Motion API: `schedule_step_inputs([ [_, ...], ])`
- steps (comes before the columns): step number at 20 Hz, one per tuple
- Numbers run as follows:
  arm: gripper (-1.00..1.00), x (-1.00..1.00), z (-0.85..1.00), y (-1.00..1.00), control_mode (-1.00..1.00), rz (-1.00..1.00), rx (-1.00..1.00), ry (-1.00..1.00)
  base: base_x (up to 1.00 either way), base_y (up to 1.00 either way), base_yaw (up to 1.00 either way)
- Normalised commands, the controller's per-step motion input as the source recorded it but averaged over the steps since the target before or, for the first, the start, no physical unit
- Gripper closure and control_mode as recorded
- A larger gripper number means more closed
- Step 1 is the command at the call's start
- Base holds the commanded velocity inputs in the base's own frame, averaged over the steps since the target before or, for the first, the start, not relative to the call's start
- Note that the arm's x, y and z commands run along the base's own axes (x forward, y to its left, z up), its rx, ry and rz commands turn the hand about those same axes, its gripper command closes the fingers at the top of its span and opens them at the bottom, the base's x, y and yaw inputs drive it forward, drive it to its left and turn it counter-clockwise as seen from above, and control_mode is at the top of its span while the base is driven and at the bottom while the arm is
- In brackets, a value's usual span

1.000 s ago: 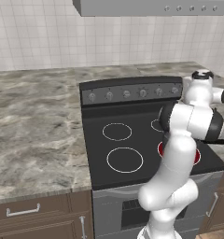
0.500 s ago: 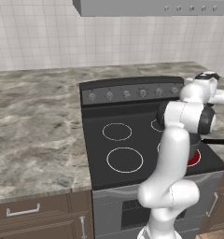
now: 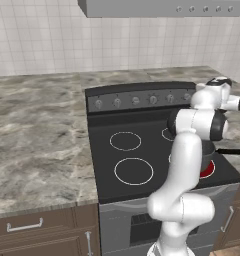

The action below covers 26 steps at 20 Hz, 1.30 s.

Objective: Turn off the front right burner of the stove.

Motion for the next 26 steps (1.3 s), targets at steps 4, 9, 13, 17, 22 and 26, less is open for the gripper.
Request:
schedule_step_inputs([
  [4,-1.00,0.36,-0.12,0.01,-1.00,0.00,0.00,0.00,0.00,0.00,0.00],
  [9,-1.00,0.35,-0.16,0.00,-1.00,0.00,0.00,0.00,0.00,0.00,0.00],
  [13,-1.00,0.39,-0.23,0.00,-1.00,0.00,0.00,0.00,0.00,0.00,0.00],
  [17,-1.00,0.33,-0.27,-0.08,-1.00,0.02,0.00,0.00,0.00,0.00,0.00],
  [22,-1.00,0.34,-0.07,-0.22,-1.00,0.01,0.00,-0.01,0.00,0.00,0.00],
  [26,-1.00,0.30,0.00,-0.29,-1.00,0.00,0.00,-0.01,0.00,0.00,0.00],
])
